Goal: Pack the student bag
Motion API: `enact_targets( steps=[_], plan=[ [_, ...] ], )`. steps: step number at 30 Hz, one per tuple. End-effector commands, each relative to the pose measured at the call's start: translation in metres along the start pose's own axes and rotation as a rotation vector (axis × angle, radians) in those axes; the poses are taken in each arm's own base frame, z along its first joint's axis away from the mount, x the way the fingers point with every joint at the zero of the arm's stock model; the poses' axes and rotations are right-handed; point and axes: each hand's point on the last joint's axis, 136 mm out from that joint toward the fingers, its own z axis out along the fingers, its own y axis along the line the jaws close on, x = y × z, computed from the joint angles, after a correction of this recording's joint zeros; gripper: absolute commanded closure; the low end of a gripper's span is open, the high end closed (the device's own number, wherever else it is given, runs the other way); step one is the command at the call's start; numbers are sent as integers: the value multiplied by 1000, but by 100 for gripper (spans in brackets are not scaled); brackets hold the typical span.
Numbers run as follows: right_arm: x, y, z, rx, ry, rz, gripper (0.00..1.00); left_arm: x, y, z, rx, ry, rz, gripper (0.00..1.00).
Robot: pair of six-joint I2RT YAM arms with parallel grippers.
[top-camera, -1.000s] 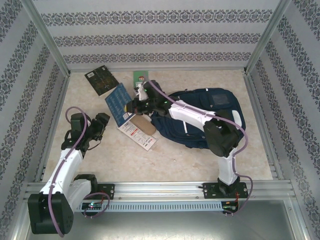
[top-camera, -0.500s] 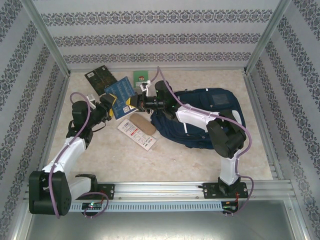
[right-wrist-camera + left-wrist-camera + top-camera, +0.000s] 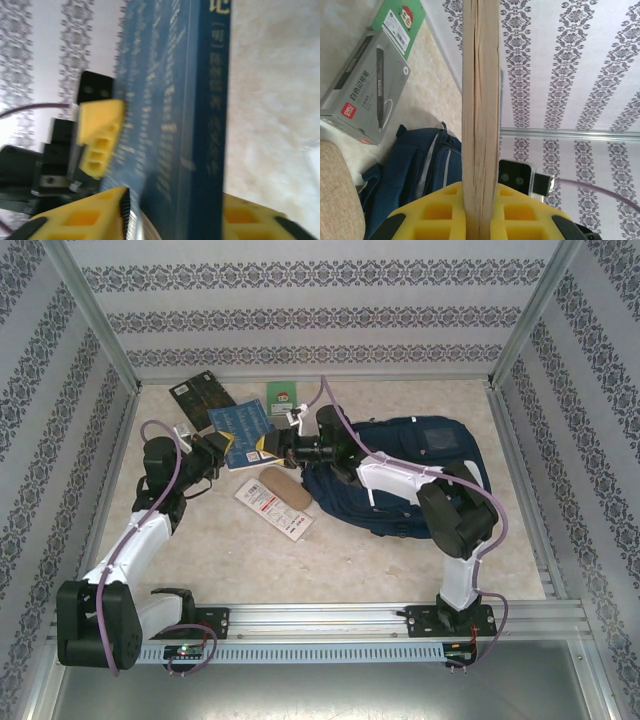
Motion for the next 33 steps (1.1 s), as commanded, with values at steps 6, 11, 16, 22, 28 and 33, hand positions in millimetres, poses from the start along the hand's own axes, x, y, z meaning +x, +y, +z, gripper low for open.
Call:
enact_targets(
  steps=[6,11,16,22,28,33],
  plan=[
    [-11,-78,-96,674,-116,-196,54,7,-13,-7,-79,52,166,100],
    [-14,-114,-147,1003,-84,-309,54,12,-8,-5,-134,94,234,100],
    [-13,-144,-163,1178,-7,-348,53,17,-4,-1,-150,122,254,100],
    [-16,-170,-170,1293,32,-356,52,24,-8,2,-140,147,270,100],
    [-15,-192,-166,1335,91,-367,70,28,-6,3,-142,159,274,100],
    [-20,-181,-172,1347,71,-398,100,35,-8,6,-131,174,283,100]
  ],
)
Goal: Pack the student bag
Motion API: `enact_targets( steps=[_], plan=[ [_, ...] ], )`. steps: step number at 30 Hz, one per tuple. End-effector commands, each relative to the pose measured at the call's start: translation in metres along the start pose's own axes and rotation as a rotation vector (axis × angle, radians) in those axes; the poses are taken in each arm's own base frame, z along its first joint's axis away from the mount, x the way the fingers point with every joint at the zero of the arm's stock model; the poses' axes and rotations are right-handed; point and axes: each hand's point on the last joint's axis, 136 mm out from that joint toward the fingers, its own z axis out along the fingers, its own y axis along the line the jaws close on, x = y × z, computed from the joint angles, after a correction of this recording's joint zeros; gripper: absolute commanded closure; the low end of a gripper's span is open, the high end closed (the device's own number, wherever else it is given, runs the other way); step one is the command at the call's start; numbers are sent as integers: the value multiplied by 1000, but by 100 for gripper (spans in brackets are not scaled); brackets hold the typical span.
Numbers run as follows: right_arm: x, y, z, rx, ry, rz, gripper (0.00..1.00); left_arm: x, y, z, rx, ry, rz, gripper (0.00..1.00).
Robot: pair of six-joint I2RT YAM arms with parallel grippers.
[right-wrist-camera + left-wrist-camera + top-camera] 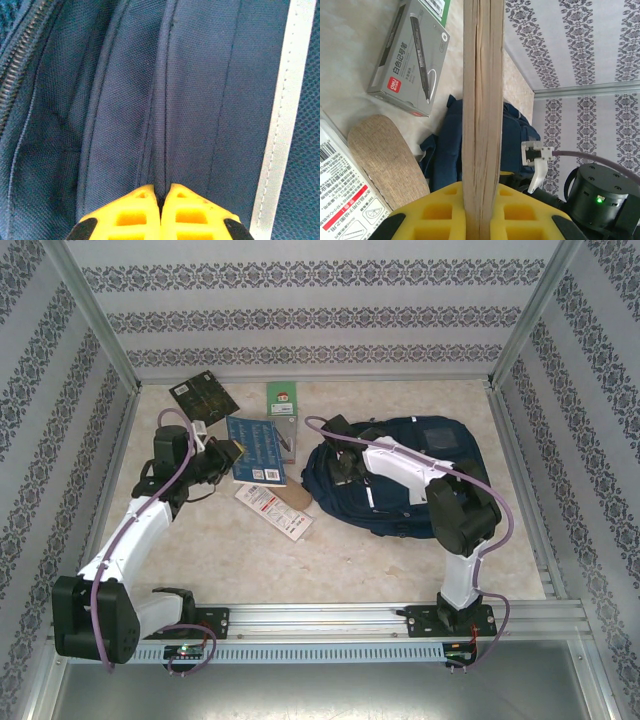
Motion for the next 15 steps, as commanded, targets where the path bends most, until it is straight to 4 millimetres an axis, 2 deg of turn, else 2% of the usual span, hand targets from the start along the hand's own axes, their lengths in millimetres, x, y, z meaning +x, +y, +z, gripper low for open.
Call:
enact_targets(
  steps=[1,5,9,15],
  plan=[
    [-12,-15,-20,59,-49,-22,100,0,-27,-2,66,0,66,100],
    [-35,-18,-66,14,-168,-14,100,8,-33,11,75,11,69,100],
    [-56,-28,-118,-59,-275,8,100,21,-42,31,78,18,74,100],
    [-73,-43,-185,-202,-411,20,100,47,-73,73,126,19,94,100]
  ],
)
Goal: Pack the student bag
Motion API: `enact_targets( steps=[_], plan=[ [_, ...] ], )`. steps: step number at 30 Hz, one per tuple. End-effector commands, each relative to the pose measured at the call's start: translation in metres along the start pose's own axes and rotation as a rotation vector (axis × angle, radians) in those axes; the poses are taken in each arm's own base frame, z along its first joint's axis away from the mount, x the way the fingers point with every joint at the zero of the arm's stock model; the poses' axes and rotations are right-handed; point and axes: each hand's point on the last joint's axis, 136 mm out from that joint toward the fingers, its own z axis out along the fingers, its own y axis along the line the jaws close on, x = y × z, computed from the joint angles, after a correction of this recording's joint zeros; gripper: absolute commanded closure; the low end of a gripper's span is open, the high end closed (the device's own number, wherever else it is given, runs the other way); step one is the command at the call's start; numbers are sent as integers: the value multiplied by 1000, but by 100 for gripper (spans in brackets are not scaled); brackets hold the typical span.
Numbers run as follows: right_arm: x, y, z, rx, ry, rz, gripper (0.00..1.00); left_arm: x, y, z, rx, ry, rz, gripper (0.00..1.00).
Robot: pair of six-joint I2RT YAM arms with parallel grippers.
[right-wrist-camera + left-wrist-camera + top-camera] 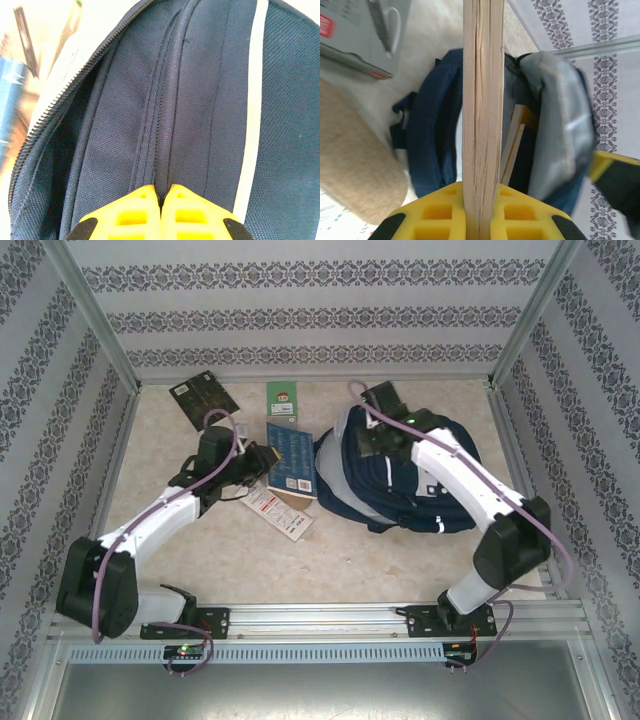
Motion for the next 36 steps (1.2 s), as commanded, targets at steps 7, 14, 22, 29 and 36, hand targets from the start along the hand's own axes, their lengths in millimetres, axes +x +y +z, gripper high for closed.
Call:
enact_targets(
  steps=[7,14,22,29,36],
  plan=[
    [-53,0,-81,-299,-238,69,100,7,-83,71,213,-62,-3,100],
    [-55,-14,-90,-370,-253,135,100,60,-120,134,276,46,46,100],
    [-60,-20,-89,-412,-258,188,100,107,-126,182,282,90,39,100],
    [-71,-14,-88,-470,-260,220,100,152,-111,220,203,105,41,100],
    [-79,-12,-89,-487,-261,227,100,182,-101,245,143,148,74,76]
  ],
)
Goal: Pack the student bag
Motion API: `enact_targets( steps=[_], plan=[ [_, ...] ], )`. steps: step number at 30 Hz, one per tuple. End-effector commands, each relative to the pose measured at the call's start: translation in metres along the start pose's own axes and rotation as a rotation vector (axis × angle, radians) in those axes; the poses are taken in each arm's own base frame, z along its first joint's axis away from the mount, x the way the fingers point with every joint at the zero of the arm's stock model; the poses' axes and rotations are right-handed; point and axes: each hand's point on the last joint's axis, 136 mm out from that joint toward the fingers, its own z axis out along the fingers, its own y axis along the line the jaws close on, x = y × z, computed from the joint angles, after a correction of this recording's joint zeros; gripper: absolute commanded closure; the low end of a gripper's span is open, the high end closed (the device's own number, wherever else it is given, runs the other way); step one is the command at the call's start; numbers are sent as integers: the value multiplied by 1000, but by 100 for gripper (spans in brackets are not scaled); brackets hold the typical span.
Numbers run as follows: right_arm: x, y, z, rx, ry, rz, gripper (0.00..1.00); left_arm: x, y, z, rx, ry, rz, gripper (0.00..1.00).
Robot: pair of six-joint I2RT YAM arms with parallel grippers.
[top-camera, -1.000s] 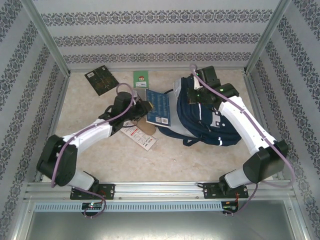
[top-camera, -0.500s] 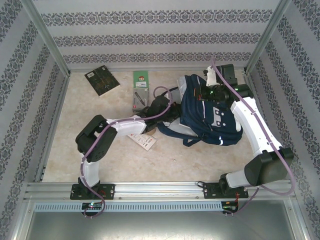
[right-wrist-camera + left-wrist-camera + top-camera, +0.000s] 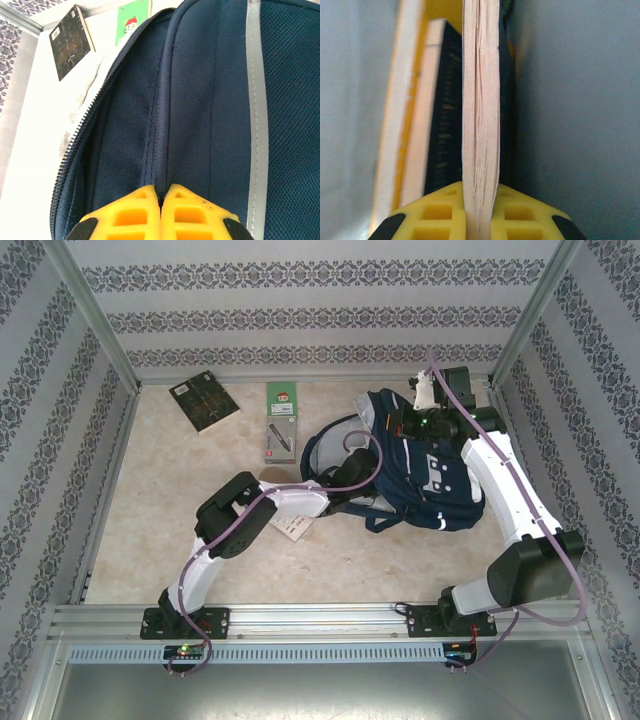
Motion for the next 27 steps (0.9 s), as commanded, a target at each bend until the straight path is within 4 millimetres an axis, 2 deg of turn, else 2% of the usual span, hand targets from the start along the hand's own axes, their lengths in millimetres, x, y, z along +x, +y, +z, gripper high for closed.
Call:
enact_targets(
  steps=[1,5,10,12,18,21,27],
  plan=[
    [-44,48,-24,-164,-155,-91,100,12,1,10,-26,9,5,61],
    [-42,42,-24,-148,-153,-87,100,8,8,-2,-86,-13,23,31],
    [-40,30,-25,-120,-158,-75,100,-2,12,-28,-183,-46,74,9],
    [-39,25,-25,-110,-160,-70,100,-7,13,-39,-216,-59,93,5],
    [-34,8,-22,-41,-156,-70,100,-32,13,-79,-259,-107,98,2],
    [-27,-3,-17,-5,-142,-71,100,-45,19,-103,-310,-118,78,2],
    [-2,-23,1,52,-89,-76,100,-66,9,-153,-384,-117,158,3]
  ],
)
